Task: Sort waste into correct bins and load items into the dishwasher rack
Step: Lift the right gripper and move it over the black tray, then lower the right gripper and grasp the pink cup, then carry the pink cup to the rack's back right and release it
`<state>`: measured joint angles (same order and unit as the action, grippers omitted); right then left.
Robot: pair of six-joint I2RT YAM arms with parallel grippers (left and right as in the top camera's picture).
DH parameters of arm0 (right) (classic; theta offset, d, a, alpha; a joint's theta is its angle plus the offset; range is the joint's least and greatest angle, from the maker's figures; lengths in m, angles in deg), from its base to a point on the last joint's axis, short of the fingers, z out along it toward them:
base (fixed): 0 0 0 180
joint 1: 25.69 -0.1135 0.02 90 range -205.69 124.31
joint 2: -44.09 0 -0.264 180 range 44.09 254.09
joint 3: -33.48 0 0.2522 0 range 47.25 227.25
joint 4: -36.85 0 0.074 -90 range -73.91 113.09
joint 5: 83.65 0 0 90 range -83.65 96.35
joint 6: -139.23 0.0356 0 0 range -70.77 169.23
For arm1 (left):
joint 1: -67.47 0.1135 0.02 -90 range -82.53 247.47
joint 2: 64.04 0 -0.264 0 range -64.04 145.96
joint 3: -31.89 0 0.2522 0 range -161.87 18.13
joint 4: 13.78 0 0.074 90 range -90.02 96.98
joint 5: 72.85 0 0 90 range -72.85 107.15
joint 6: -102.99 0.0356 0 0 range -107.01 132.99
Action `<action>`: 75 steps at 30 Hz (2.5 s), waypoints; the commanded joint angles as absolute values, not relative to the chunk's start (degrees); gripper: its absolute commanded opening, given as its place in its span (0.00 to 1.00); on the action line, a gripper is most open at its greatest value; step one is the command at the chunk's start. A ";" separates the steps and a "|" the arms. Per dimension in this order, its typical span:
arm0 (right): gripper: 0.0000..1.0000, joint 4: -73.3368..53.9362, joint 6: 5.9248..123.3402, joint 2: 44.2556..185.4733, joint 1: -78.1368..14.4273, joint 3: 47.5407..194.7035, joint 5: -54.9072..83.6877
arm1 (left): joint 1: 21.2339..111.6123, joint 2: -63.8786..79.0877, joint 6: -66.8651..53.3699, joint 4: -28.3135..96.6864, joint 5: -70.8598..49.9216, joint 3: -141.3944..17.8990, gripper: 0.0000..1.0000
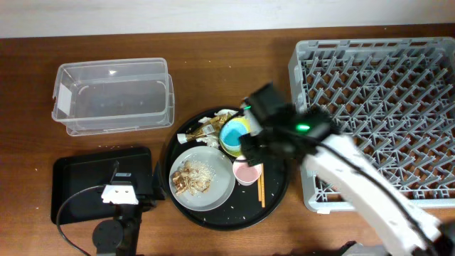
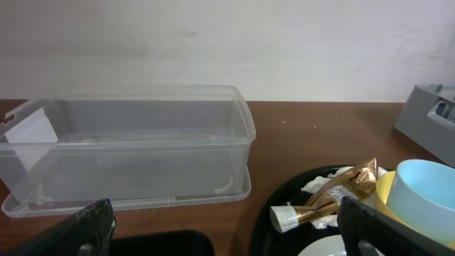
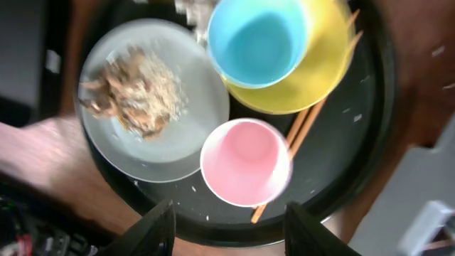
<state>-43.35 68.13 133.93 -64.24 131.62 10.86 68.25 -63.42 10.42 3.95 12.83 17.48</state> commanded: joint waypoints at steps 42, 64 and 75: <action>0.32 -35.57 79.39 150.92 -75.16 125.59 0.08 | 68.51 -63.70 11.32 4.32 12.59 17.64 1.00; 0.04 -54.39 72.96 146.90 -74.16 145.66 2.62 | 68.51 -63.70 11.30 4.32 12.59 17.64 1.00; 0.04 -59.48 61.11 138.59 -44.67 165.50 5.51 | 68.51 -63.70 11.30 4.32 12.59 17.64 1.00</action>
<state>-59.74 66.58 141.69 -55.95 162.31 2.34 68.25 -63.40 10.42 3.95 12.83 17.48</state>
